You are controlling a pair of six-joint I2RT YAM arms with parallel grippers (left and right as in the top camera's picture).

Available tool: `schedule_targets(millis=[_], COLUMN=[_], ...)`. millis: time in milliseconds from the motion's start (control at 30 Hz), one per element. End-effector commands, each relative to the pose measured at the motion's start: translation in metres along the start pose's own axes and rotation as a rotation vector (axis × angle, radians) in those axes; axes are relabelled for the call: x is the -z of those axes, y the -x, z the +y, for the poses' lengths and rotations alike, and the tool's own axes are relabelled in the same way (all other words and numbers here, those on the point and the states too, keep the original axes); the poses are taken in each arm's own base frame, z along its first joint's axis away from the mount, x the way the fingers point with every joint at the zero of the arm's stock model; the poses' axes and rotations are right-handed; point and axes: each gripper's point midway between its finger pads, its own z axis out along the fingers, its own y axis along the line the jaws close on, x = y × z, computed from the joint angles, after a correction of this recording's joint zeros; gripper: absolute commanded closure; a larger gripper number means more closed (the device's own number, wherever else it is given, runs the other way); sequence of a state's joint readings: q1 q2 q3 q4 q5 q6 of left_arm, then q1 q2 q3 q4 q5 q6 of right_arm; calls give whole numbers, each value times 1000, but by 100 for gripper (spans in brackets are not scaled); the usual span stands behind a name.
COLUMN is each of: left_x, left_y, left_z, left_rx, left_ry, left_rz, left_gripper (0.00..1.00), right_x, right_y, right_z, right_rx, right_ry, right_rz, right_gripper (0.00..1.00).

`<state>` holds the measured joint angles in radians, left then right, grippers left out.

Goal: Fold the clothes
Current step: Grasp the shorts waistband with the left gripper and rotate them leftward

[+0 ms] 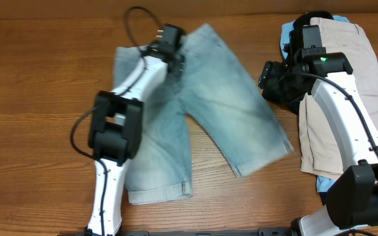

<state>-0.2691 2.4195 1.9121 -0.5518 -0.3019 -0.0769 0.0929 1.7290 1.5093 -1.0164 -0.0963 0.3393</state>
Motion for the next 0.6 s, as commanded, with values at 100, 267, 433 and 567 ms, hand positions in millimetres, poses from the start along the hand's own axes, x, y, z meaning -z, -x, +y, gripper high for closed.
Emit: schedule_targets(millis=[100, 267, 433, 567], left_x=[-44, -27, -9, 12], left_y=[-120, -180, -214, -212], left_z=[147, 192, 206, 226], left_rx=[197, 394, 597, 620], left_ry=[252, 98, -100, -107], left_rz=[415, 655, 784, 796], left_gripper=[0, 0, 0, 0], right_x=[-7, -9, -11, -26], right_y=[-2, -2, -5, -16], right_z=[-4, -3, 10, 26], right_rx=[-6, -5, 3, 38], right_ry=[-11, -4, 55, 81], right_rz=[9, 11, 28, 78], right_gripper=[24, 24, 24, 25])
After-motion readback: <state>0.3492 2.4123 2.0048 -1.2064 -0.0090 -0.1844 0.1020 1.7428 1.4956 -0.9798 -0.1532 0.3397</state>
